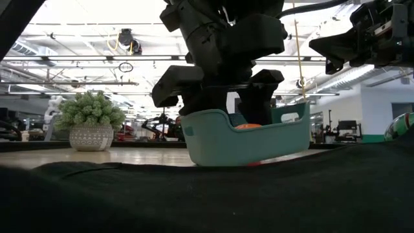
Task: Pick and placing Produce into tupperware
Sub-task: Put the tangerine in the blue bin, then adjust the blue bin
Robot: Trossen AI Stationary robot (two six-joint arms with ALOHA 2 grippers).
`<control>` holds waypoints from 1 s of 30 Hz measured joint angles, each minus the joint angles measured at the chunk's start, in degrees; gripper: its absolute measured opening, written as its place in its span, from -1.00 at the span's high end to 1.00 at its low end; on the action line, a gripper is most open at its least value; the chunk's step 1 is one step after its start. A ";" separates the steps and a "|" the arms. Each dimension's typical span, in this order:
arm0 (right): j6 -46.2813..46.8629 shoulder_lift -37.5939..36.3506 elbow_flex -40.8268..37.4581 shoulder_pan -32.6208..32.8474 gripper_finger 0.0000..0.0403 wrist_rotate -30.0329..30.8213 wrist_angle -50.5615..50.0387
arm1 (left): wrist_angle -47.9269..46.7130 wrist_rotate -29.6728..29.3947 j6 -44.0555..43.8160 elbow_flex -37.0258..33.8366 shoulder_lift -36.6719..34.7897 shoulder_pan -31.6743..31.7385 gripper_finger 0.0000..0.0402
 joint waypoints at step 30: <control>1.03 0.00 -0.02 0.02 1.00 0.00 0.04 | 0.95 -16.96 0.90 0.04 -4.88 -4.16 -0.53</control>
